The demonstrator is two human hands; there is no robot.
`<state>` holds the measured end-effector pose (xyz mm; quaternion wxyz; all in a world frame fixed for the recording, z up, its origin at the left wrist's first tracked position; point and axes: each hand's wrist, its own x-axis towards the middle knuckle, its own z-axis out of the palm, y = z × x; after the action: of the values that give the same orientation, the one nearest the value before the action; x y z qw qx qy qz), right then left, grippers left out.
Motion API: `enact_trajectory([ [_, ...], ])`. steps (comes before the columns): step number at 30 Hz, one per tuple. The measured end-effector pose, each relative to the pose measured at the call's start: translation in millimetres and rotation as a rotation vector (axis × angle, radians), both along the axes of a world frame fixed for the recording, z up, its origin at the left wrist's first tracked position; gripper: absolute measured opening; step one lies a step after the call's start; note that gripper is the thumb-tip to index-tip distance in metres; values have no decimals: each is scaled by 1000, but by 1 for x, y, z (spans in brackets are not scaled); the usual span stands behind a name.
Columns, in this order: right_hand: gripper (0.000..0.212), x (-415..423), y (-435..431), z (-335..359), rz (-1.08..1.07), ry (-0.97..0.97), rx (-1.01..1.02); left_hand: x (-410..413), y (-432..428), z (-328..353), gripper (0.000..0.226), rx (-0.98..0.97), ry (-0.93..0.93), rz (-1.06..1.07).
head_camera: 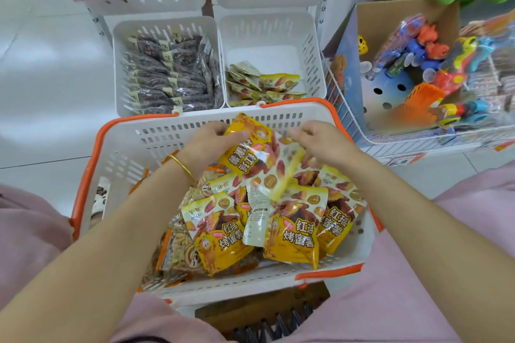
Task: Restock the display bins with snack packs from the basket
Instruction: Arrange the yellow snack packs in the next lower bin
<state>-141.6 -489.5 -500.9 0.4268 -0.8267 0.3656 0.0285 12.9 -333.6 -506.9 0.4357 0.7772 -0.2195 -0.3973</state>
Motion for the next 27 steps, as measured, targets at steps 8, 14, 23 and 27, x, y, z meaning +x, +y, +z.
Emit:
enact_trajectory([
  [8,43,-20,19,-12,569,593,-194,13,8,6,32,-40,40,181],
  [14,23,-23,-12,10,217,190,246,1,8,13,13,-201,320,243],
  [23,13,-3,-15,22,-345,-488,467,-9,-3,11,21,-398,618,171],
  [27,16,5,-12,17,-420,-542,487,-12,-5,11,27,-419,650,137],
])
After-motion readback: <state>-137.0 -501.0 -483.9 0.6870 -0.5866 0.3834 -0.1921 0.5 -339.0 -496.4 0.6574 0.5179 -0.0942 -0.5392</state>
